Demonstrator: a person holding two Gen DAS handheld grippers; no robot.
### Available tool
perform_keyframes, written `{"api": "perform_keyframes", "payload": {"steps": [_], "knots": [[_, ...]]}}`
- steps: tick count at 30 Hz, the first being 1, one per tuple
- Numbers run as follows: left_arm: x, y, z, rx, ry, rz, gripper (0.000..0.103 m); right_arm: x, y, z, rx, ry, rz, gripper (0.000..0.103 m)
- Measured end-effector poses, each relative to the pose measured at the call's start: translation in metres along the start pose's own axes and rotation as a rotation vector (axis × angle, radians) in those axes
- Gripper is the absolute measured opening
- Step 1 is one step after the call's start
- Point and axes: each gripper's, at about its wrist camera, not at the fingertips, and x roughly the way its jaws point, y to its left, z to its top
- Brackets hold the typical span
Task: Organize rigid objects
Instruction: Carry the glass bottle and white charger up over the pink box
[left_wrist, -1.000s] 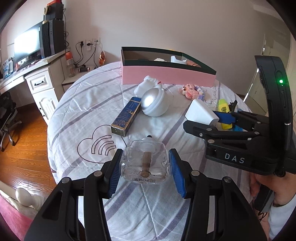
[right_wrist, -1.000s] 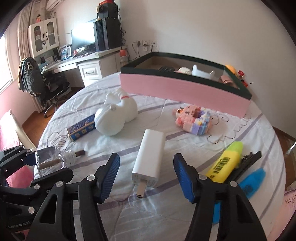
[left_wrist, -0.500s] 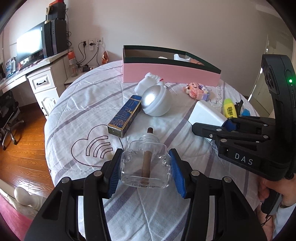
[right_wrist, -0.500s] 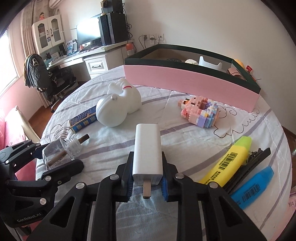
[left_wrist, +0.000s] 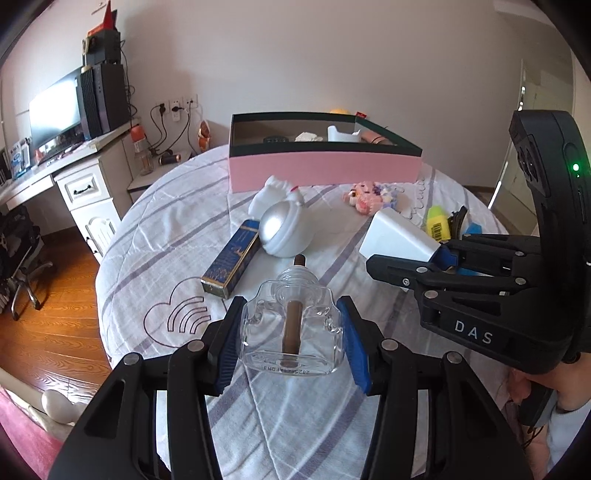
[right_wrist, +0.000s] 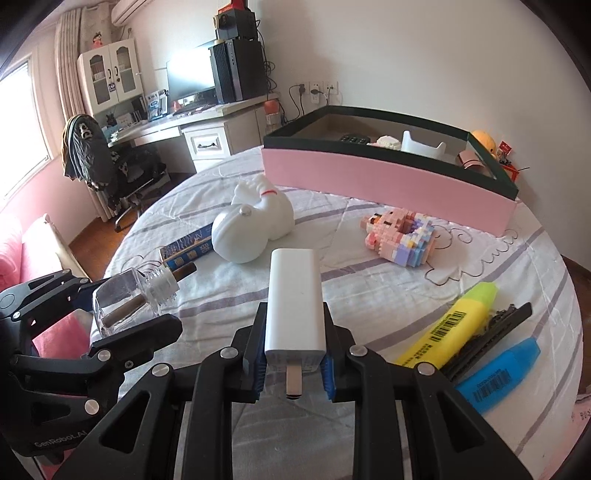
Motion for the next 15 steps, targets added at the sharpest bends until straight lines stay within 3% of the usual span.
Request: {"api": "perform_keyframes", "payload": {"steps": [15], "knots": [[-0.023,-0.03,0.042,0.052,-0.087,-0.062,0.05,-0.061,-0.045,0.02,0.037,-0.111,-0.044,0.023]]}}
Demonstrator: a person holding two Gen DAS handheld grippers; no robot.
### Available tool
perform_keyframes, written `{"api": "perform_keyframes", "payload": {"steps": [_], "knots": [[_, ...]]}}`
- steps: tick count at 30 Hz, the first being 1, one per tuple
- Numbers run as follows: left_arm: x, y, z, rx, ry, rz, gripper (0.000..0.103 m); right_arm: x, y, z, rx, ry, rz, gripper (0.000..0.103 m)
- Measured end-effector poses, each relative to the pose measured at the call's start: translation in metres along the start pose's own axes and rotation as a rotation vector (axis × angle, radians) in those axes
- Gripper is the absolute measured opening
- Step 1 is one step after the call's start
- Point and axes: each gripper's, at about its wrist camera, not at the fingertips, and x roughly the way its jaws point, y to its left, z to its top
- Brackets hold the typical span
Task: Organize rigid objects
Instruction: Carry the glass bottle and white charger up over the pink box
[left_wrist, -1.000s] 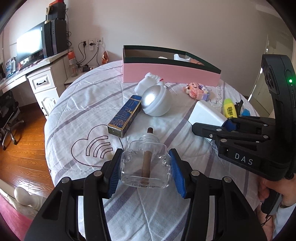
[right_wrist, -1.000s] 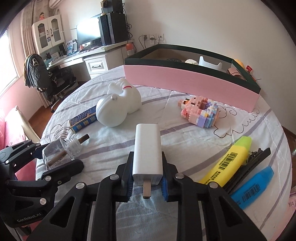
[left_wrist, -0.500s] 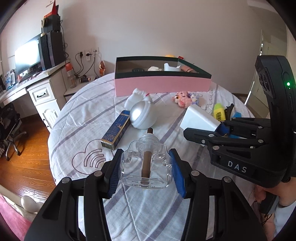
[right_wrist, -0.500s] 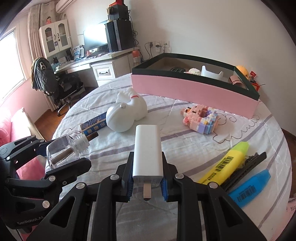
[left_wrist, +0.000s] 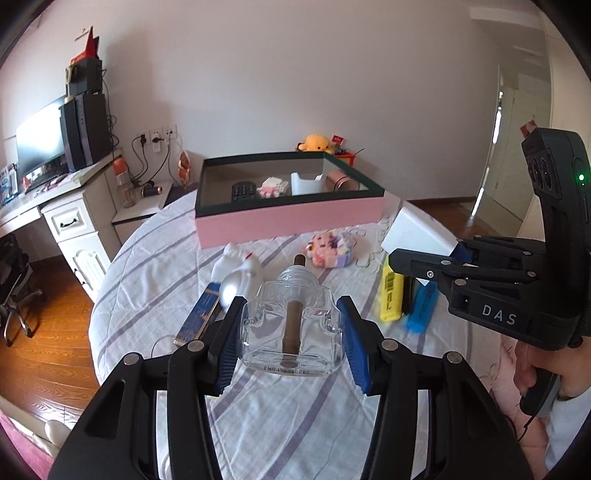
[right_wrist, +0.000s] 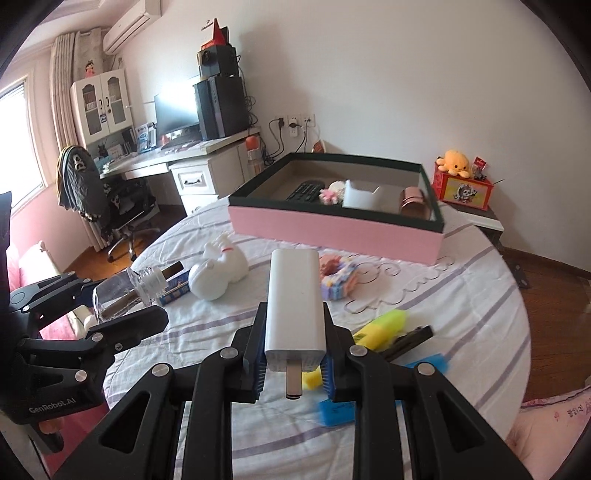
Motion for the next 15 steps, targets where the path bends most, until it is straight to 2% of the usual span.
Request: {"api": "perform_keyframes", "payload": {"steps": [9,15], "knots": [[0.015,-0.001,0.057,0.023,-0.061,-0.003,0.05,-0.011,-0.035,0.038,-0.001,-0.056,-0.004,0.023],[0.04,0.011,0.101,0.032,-0.074,-0.004,0.05,0.001,-0.056,0.072,-0.011,-0.073,-0.019,0.023]]}}
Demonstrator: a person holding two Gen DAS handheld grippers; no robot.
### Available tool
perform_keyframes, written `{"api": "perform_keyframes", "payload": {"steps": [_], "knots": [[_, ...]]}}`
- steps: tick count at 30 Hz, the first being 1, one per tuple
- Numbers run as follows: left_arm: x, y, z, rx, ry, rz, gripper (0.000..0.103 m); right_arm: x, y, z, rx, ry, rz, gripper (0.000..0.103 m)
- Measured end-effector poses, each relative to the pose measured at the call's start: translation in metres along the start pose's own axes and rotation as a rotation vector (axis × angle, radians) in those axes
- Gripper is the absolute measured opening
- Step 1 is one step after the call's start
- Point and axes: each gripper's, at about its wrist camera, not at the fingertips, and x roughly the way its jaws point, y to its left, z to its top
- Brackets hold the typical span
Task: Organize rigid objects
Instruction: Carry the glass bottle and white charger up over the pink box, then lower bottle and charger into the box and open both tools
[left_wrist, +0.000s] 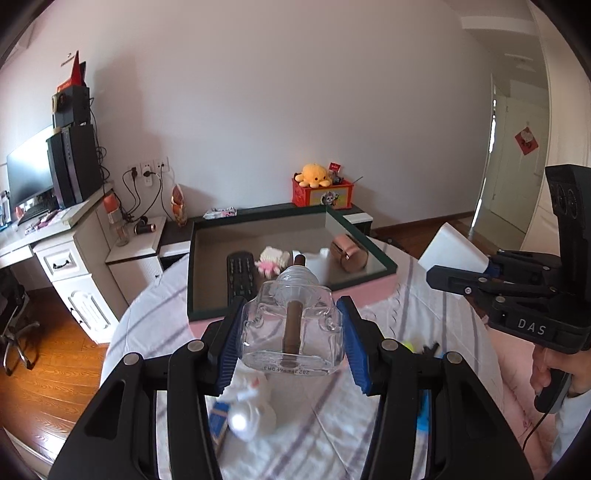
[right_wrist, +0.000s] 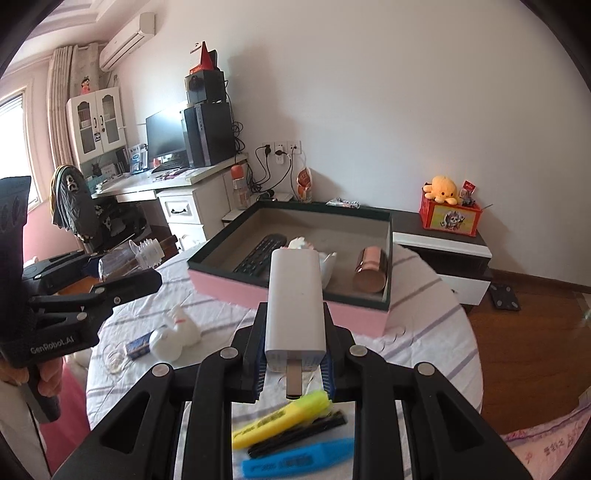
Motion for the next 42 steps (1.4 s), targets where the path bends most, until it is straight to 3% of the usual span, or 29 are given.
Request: {"api": "perform_keyframes", "payload": {"steps": [5,13,21,26,37,42], "knots": [[0.032,0.017,0.035,0.004,0.011,-0.007,0.05,0.029,-0.012,0.028,-0.037,0.023,-0.018,0.023],[0.112,0.053,0.078,0.023,0.11,-0.014,0.05,0.098,-0.031,0.064,-0.083,0.111,-0.03,0.023],[0.199,0.098,0.09,0.012,0.233,0.078,0.05,0.178,-0.04,0.092,-0.121,0.218,-0.027,0.023],[0.239,0.11,0.085,0.013,0.308,0.087,0.05,0.22,-0.046,0.094,-0.137,0.303,-0.029,0.024],[0.271,0.113,0.084,0.024,0.359,0.107,0.051,0.268,-0.059,0.088,-0.144,0.415,-0.057,0.024],[0.271,0.113,0.082,0.033,0.361,0.093,0.059,0.272,-0.061,0.089,-0.146,0.441,-0.065,0.024]]}}
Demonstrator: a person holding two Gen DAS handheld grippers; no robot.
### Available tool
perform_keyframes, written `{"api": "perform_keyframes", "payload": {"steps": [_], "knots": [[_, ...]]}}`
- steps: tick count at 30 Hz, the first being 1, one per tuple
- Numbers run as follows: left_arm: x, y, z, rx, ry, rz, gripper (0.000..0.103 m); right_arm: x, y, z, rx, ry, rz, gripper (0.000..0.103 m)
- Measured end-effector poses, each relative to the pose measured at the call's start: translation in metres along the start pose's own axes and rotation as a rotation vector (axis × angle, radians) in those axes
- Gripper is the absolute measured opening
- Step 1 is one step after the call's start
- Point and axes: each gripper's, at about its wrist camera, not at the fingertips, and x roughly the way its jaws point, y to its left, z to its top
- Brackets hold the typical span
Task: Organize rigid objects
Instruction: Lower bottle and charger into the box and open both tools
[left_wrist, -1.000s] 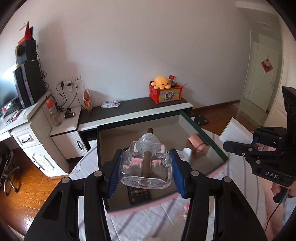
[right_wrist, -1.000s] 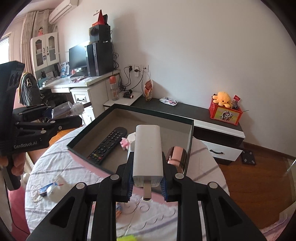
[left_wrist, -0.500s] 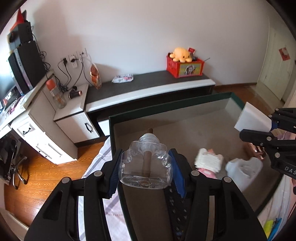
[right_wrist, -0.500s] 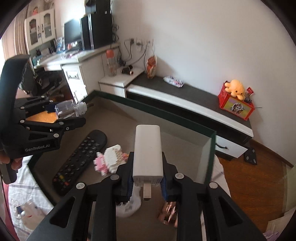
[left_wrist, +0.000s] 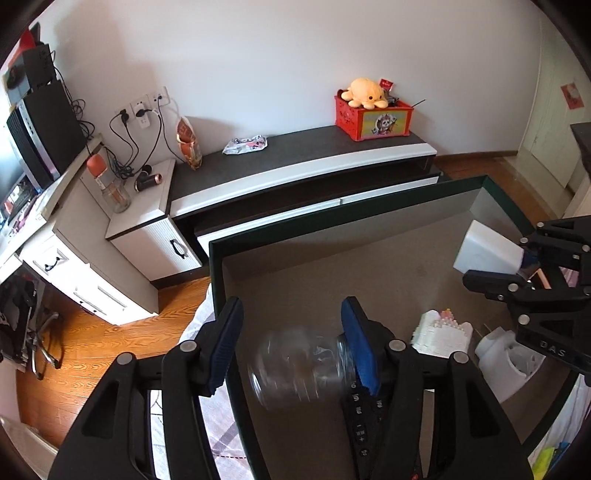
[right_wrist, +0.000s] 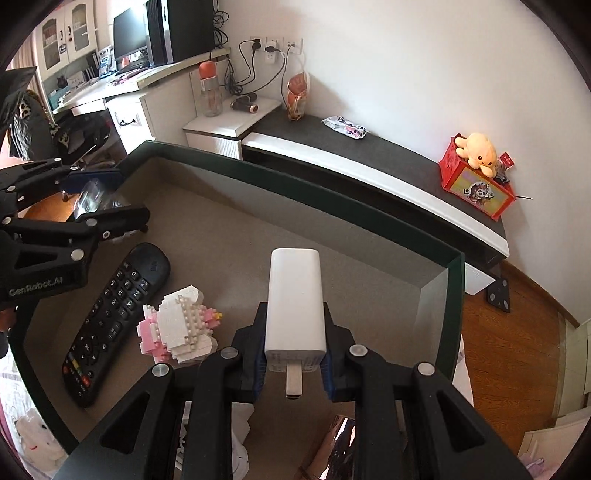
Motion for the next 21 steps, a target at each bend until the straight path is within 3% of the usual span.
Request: {"api": "perform_keyframes", "payload": {"steps": [5,9,21], "knots": [[-0.012,0.0,-0.006,-0.022,-0.025,-0.047,0.074,0.004,-0.003,0.0,0.016,0.026,0.001,0.024],[-0.024,-0.006,-0.012,-0.016,-0.043,-0.035,0.081,0.004,-0.004,-0.001,0.028,0.034,0.001,0.024],[-0.078,-0.012,-0.03,-0.032,-0.1,-0.029,0.09,-0.044,-0.002,-0.013,0.077,-0.046,-0.004,0.038]]}}
